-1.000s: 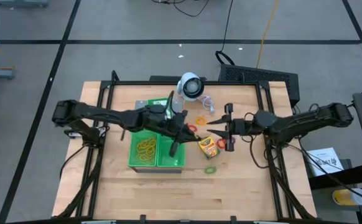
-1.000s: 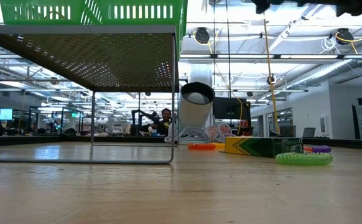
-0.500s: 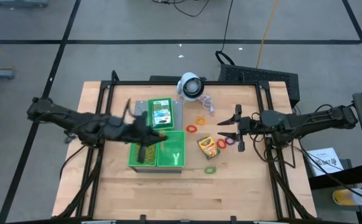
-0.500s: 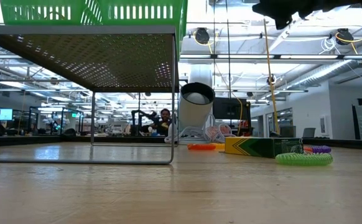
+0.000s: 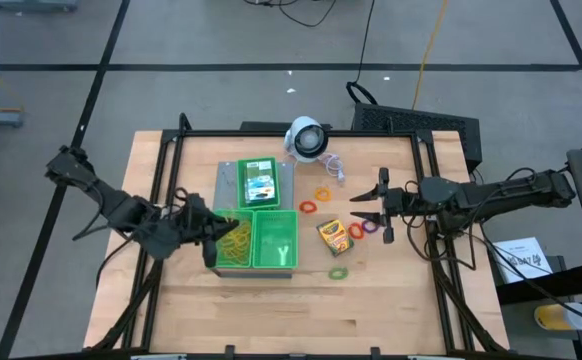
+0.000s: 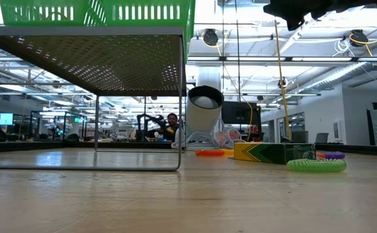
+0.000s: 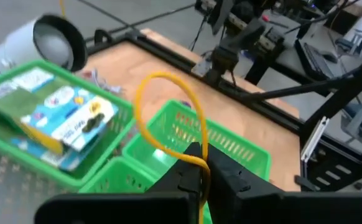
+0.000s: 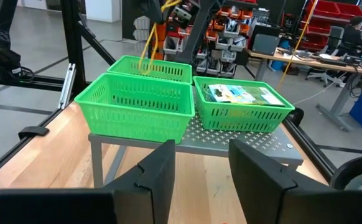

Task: Pick & Place Office Desk Supplies
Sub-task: Put the yellow rubber band into the bottom left green basket on the shelf, then put the orange spring keychain into the bottom right basket on the shelf

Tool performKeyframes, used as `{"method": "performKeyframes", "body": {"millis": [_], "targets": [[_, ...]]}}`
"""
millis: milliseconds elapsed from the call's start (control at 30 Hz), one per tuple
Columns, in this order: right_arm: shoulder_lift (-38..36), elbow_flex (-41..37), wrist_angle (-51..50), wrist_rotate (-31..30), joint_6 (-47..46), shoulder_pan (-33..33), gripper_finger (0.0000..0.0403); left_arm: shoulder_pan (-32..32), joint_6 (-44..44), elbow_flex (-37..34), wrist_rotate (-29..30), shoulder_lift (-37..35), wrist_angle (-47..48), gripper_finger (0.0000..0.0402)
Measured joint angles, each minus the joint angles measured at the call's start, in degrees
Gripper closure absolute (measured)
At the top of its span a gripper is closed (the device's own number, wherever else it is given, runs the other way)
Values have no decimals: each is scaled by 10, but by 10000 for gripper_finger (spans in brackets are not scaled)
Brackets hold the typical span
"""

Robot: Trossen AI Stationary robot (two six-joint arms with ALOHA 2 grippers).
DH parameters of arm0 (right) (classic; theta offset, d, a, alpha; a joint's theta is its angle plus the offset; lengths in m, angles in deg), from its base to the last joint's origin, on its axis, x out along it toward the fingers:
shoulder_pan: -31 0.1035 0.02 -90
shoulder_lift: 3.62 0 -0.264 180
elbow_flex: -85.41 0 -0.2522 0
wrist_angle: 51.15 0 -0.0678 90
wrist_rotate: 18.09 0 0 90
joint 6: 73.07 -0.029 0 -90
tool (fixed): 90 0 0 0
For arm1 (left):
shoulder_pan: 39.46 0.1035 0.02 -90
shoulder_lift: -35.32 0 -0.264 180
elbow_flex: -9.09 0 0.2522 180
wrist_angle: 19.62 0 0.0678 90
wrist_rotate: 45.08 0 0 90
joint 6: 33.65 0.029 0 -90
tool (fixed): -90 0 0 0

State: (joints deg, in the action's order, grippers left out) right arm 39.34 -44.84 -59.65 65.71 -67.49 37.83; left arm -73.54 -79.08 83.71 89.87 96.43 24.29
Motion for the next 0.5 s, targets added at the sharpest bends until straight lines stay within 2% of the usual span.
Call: {"method": "performKeyframes", "body": {"millis": [267,500], "targets": [[0,0,0,1,-4,0,265,-2,-89,0,0,5,55,352],[0,0,-4,2,-4,0,268,-1,-128,0,1,5,106,284]]}}
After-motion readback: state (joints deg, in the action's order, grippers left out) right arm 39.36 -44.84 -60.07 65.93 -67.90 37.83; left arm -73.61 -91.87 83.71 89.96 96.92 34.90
